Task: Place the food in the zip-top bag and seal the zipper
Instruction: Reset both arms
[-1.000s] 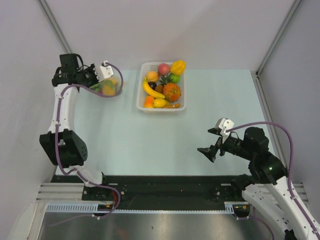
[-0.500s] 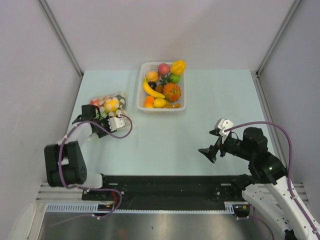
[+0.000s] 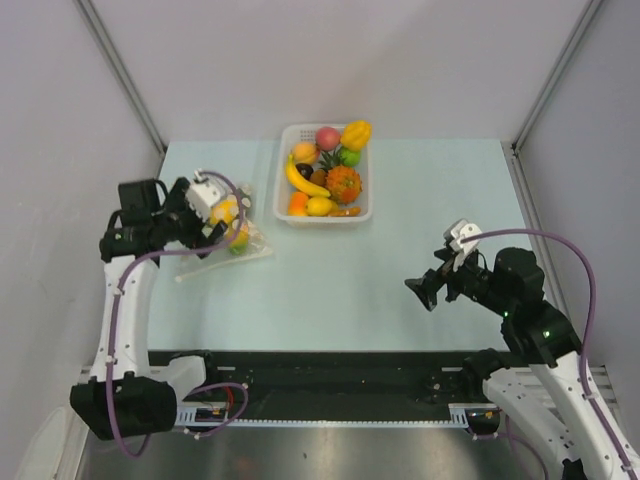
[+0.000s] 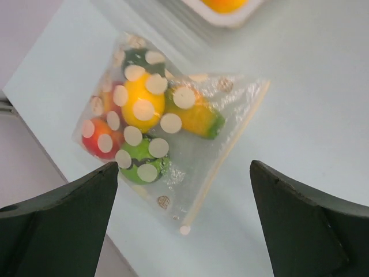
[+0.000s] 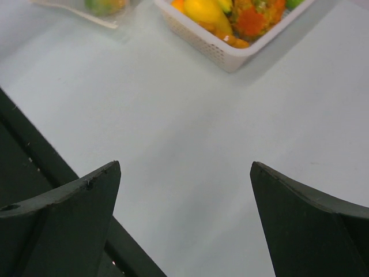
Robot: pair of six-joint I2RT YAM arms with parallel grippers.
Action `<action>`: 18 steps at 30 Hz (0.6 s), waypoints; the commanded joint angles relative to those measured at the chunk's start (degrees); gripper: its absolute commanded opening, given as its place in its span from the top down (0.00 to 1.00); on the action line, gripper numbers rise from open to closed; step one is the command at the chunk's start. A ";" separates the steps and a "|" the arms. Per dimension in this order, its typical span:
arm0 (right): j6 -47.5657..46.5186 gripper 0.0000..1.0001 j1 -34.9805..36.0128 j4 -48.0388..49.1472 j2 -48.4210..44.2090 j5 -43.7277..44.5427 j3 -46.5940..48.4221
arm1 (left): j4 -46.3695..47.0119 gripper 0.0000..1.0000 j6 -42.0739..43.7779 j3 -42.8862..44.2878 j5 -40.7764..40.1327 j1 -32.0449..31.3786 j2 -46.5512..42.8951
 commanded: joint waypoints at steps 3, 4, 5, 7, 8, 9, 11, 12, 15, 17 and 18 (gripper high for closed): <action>6.26 0.00 -6.12 0.51 4.99 6.44 2.37 | -5.31 0.00 -32.04 16.07 -1.55 -0.30 7.58; 6.00 0.00 -6.30 0.43 4.72 6.97 1.40 | -4.61 0.00 -35.10 15.90 -2.17 -0.30 7.93; 6.17 0.00 -6.47 0.25 4.63 9.24 0.52 | -3.48 0.00 -36.09 14.07 -2.79 -0.30 7.59; 6.71 0.00 -7.18 0.34 4.54 11.63 -0.01 | -0.40 0.00 -38.20 11.26 -4.20 -0.39 7.15; 6.62 0.00 -7.35 0.08 4.80 11.72 0.07 | 0.39 0.00 -38.73 8.28 -4.72 -0.39 6.80; 6.70 0.00 -7.79 -0.19 5.24 11.90 0.42 | 1.71 0.00 -39.26 7.04 -5.07 -0.39 6.62; 6.62 0.00 -8.32 -0.89 6.64 11.29 0.69 | 2.60 0.00 -40.14 3.97 -5.60 -0.47 6.53; 6.53 0.00 -8.84 -0.81 7.00 11.29 0.69 | 3.21 0.00 -40.23 3.16 -5.52 -0.47 6.18; 6.26 0.00 -9.81 -0.81 8.49 10.32 1.04 | 4.18 0.00 -40.06 1.58 -5.61 -0.47 5.39; 6.35 0.00 -10.69 -0.72 9.46 9.79 1.22 | 4.18 0.00 -39.79 2.27 -6.39 -0.39 5.21; 6.44 0.00 -11.04 -0.63 9.90 9.53 1.30 | 4.18 0.00 -39.79 2.71 -6.92 -0.39 5.47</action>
